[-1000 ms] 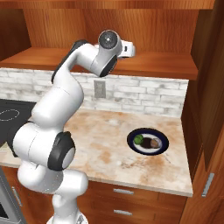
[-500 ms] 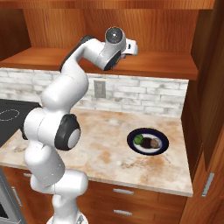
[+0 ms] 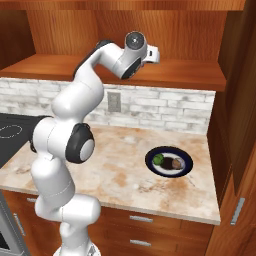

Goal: Pick the avocado and bread from the counter and place them on the plate. Then pick the jam from the cabinet and place it next to the plate. Lastly close the cabinet door.

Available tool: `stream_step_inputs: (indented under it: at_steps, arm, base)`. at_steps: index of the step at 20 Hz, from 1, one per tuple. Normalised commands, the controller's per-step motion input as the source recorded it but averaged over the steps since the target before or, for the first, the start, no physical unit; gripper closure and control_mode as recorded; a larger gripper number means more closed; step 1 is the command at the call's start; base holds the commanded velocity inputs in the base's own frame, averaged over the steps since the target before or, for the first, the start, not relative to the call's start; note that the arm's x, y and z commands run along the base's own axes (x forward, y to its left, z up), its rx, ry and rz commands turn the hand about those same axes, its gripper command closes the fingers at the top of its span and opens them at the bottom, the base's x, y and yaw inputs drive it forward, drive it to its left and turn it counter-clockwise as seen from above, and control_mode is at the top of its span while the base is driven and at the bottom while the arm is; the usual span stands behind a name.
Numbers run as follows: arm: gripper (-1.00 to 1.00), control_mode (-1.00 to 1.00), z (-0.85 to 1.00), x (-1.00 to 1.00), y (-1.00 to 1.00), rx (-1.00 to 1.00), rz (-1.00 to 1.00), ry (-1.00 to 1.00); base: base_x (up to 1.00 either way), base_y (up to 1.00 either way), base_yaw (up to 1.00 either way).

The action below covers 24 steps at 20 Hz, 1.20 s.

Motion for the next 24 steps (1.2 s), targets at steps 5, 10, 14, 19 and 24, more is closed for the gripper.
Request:
stream_step_inputs:
  at_steps: [5, 10, 14, 19, 24]
  arm:
    - [-1.00, -1.00, -0.16, 0.34, 0.00, 0.00, 0.00, 0.00]
    - [-1.00, -1.00, -0.14, 0.29, 0.00, 0.00, 0.00, 0.00]
    - [1.00, -1.00, -0.02, 0.09, 0.00, 0.00, 0.00, 0.01]
    - [1.00, -1.00, -0.03, -0.43, -0.04, 0.00, 0.00, 0.00]
    - [1.00, -1.00, -0.06, -0.98, -0.01, 0.01, 0.00, -0.07]
  base:
    - [0.00, 0.00, 0.00]
    - [0.00, 0.00, 0.00]
    - [0.00, 0.00, 0.00]
    - [0.00, 0.00, 0.00]
    - [0.00, 0.00, 0.00]
